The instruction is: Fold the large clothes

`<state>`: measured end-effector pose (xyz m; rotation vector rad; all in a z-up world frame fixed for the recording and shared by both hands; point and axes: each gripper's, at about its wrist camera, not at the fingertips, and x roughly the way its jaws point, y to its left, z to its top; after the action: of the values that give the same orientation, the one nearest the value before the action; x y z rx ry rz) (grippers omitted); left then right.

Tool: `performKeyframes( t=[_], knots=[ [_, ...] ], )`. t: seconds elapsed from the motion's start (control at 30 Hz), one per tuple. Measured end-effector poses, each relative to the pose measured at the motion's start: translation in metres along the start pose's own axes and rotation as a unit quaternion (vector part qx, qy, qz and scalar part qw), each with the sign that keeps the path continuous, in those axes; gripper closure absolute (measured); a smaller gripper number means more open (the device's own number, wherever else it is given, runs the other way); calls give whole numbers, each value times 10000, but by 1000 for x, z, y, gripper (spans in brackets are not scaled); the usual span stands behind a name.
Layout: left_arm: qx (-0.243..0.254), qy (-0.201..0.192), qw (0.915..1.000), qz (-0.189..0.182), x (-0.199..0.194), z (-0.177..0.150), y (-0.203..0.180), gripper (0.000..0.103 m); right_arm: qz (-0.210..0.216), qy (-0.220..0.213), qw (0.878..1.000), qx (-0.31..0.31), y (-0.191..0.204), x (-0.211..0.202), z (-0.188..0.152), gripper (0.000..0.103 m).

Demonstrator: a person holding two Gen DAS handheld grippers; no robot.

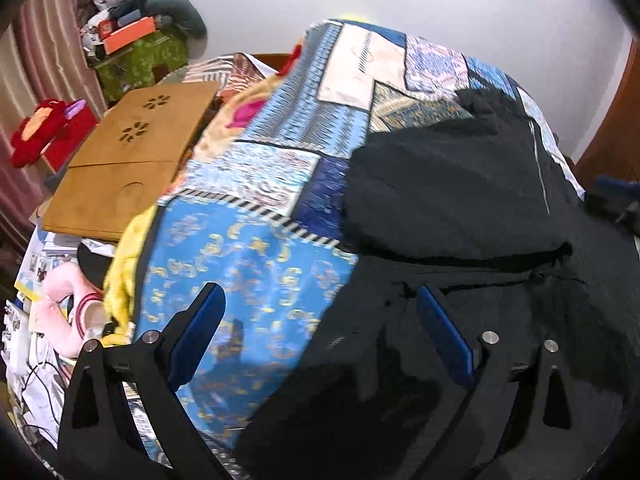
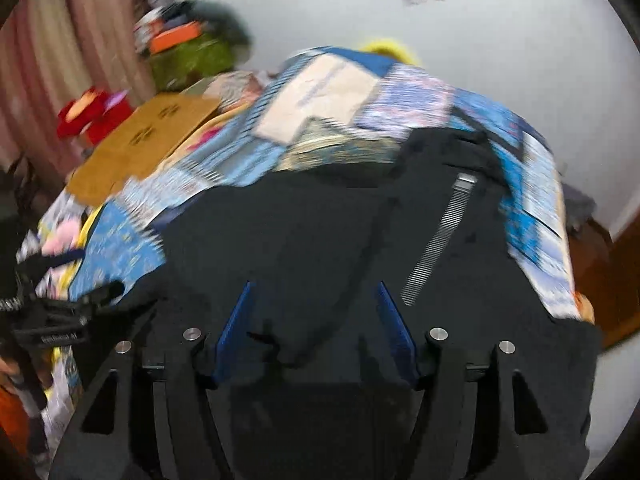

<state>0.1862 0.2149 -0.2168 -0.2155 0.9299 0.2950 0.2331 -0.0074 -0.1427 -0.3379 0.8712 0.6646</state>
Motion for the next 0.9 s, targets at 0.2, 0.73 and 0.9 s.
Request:
performKeyframes(
  t=[0.2, 0.73, 0.9],
  knots=[
    [-250, -50, 9997, 42, -8, -2, 35, 6, 469, 426, 9955, -697, 60, 51, 11, 44],
    [-527, 251, 9982, 106, 18, -16, 60, 6, 304, 847, 9923, -853, 99, 130, 25, 80],
    [-344, 287, 9990, -37, 24, -14, 39, 6, 382, 557, 9974, -240, 75, 107, 32, 86]
  ],
)
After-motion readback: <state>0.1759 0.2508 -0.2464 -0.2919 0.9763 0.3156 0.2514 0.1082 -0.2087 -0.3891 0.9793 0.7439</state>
